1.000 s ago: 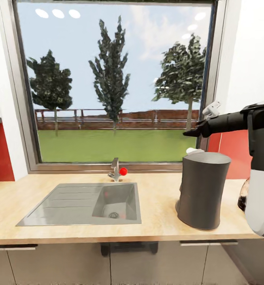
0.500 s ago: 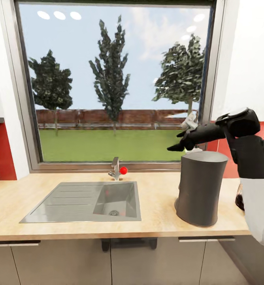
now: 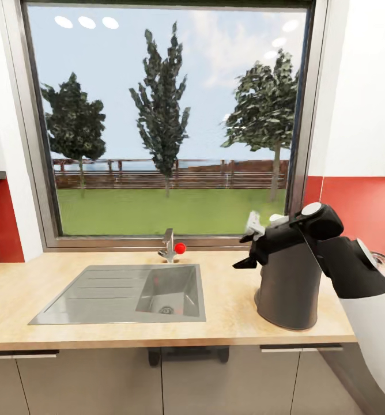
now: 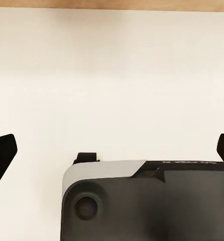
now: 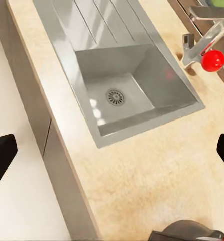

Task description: Set up a coffee station on the kitchen countertop: keep the coffee maker on the countertop, move the bottle of coffee from the kitchen shelf to the counter next to the coffee maker, place a paper coffee filter on top of the coffee maker, put the saucer next to the coffee maker with the coffee cup on the saucer, and place the electric kettle next to the coffee maker.

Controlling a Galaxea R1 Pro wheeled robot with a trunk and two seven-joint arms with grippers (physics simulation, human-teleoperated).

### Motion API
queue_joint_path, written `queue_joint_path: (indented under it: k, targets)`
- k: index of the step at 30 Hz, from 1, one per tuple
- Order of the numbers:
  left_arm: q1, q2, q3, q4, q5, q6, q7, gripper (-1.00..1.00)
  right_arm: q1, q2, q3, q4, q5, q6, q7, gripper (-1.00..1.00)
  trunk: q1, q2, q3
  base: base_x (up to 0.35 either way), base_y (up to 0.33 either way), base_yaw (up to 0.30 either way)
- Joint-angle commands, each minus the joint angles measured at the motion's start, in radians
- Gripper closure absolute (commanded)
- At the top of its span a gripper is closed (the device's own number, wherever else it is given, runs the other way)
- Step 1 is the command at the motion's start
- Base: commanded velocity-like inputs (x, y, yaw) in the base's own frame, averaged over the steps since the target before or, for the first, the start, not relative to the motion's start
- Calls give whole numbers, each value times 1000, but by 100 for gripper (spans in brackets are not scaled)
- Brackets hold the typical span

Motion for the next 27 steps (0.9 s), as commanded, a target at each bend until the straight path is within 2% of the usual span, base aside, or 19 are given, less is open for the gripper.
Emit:
queue_joint_path:
  k: [1, 11, 15, 18, 20, 23, 25, 26, 27]
  targets:
    - [1, 0, 1, -1, 1, -1, 0, -100, 1, -1, 1, -1, 8, 10, 8, -100, 0, 0, 0, 0, 0, 0]
    - [1, 0, 2, -1, 1, -1, 0, -100, 25, -3, 3, -1, 7, 8, 9, -100, 0, 0, 0, -169, 0, 0]
    - [1, 0, 2, -1, 1, -1, 0, -100, 51, -5, 3, -1, 7, 6, 9, -100, 0, 0, 0, -112, 0, 0]
    - [1, 0, 2, -1, 1, -1, 0, -100, 92, -8, 3, -1, 7, -26, 9, -100, 0, 0, 0, -47, 0, 0]
    - [1, 0, 2, -1, 1, -1, 0, -100, 138, -12, 3, -1, 7, -95, 10, -100, 0, 0, 0, -24, 0, 0]
    - [1, 0, 2, -1, 1, -1, 0, -100, 189, -34, 3, -1, 6, -157, 10, -100, 0, 0, 0, -12, 0, 0]
    - [1, 0, 1, -1, 1, -1, 0, -100, 257, -77, 3, -1, 6, -230, 10, -100, 0, 0, 0, -5, 0, 0]
    - [1, 0, 1, -1, 2, -1, 0, -100, 324, -121, 2, -1, 5, -318, 10, -100, 0, 0, 0, -2, 0, 0]
    - [1, 0, 1, -1, 2, -1, 0, -100, 340, -130, 2, -1, 4, -336, 10, -100, 0, 0, 0, -1, 0, 0]
